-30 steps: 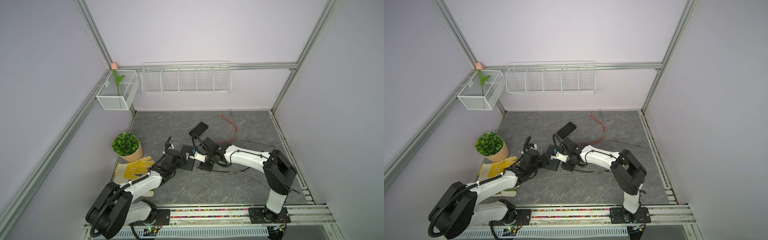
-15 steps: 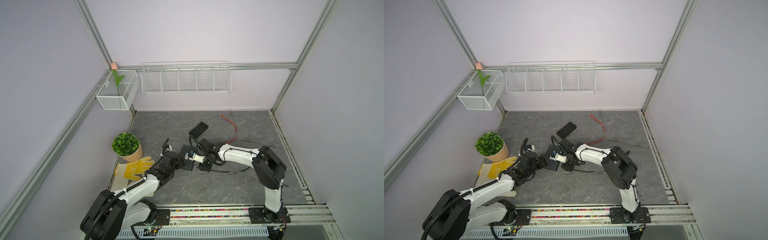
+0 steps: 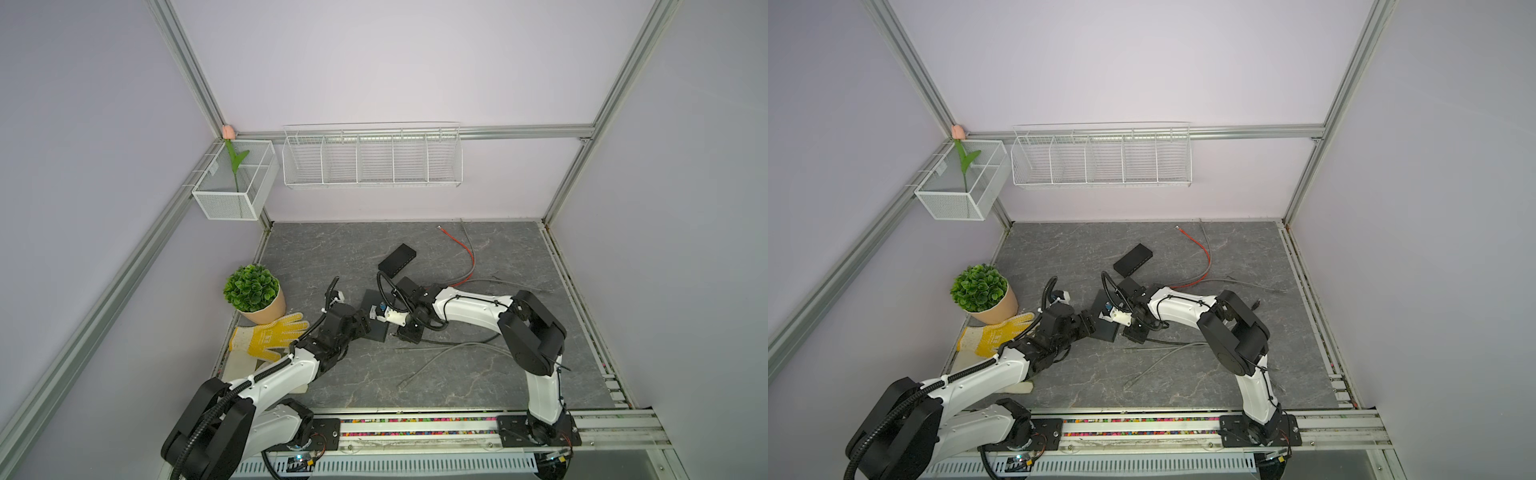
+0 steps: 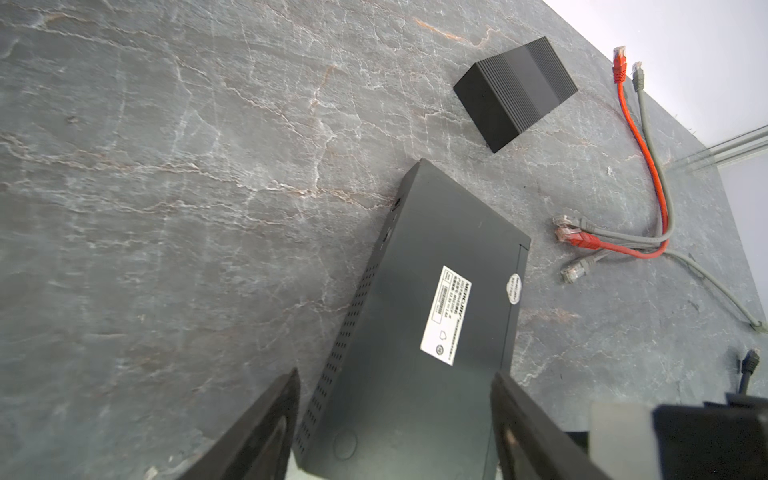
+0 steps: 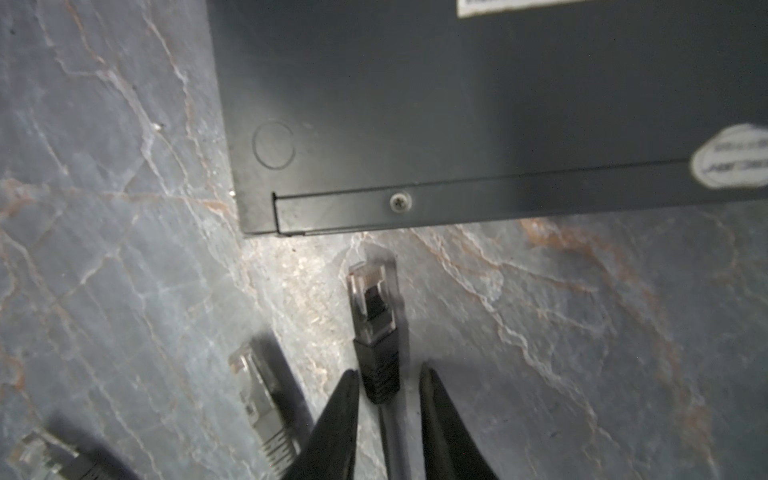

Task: Insert the plug into the switch port
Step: 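Lower the right gripper and close it on the black ethernet plug, then lift the black plug with the right gripper while the left arm rises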

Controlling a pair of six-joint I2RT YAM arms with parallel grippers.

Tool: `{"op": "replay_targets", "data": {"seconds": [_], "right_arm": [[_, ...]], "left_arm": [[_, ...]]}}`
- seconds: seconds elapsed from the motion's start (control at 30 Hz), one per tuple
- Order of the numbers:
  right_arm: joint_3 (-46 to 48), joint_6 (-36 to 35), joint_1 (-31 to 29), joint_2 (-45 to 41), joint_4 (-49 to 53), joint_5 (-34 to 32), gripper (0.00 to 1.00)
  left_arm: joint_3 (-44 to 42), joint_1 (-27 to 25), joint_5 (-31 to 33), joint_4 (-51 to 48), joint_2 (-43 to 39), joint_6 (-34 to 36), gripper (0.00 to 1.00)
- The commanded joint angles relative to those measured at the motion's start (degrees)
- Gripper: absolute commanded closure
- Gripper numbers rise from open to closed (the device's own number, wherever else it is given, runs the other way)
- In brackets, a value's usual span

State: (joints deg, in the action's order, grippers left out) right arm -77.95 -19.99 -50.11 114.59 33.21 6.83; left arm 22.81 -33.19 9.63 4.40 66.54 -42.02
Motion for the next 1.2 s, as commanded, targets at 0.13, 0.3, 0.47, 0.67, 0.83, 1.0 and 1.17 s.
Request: {"op": "replay_targets", "data": {"seconds": [0.13,0.3,0.47,0.67,0.83,1.0,1.17], "right_arm": [[-0.9,0.0,-0.1,2.2,0.7,-1.2,0.72],[-0.2,0.9,-0.7,2.6,-0.8,-3.3,0.77],[2.5,2.6,-1.4,1.8,-4.1,-8.0,0.91],[6.5,4.2,-1.5,-4.1,-8.8,-17.2,0.93],[9.3,4.3,-1.5,-14.4,-11.0,-25.2,0.93],[14.8,3.6,-2.7,-25.9,-13.8,-26.8,0.93],[22.2,3.4,-2.9,-36.1,-19.7,-22.9,0.93]], "left_arm": [[-0.8,-0.3,1.6,-1.0,-1.6,-0.7,0.27],[-1.0,-0.3,1.5,-1.1,-2.5,-0.8,0.27],[-1.2,-0.3,1.6,-2.7,-5.7,-0.9,0.27],[-1.6,-0.3,1.9,-4.9,-11.3,-0.2,0.27],[-0.5,-0.3,1.8,-7.1,-14.4,0.9,0.27],[1.9,-0.4,-4.8,-6.0,-14.3,3.6,0.28],[3.7,-3.8,-10.6,-1.1,-13.3,5.1,0.32]]}}
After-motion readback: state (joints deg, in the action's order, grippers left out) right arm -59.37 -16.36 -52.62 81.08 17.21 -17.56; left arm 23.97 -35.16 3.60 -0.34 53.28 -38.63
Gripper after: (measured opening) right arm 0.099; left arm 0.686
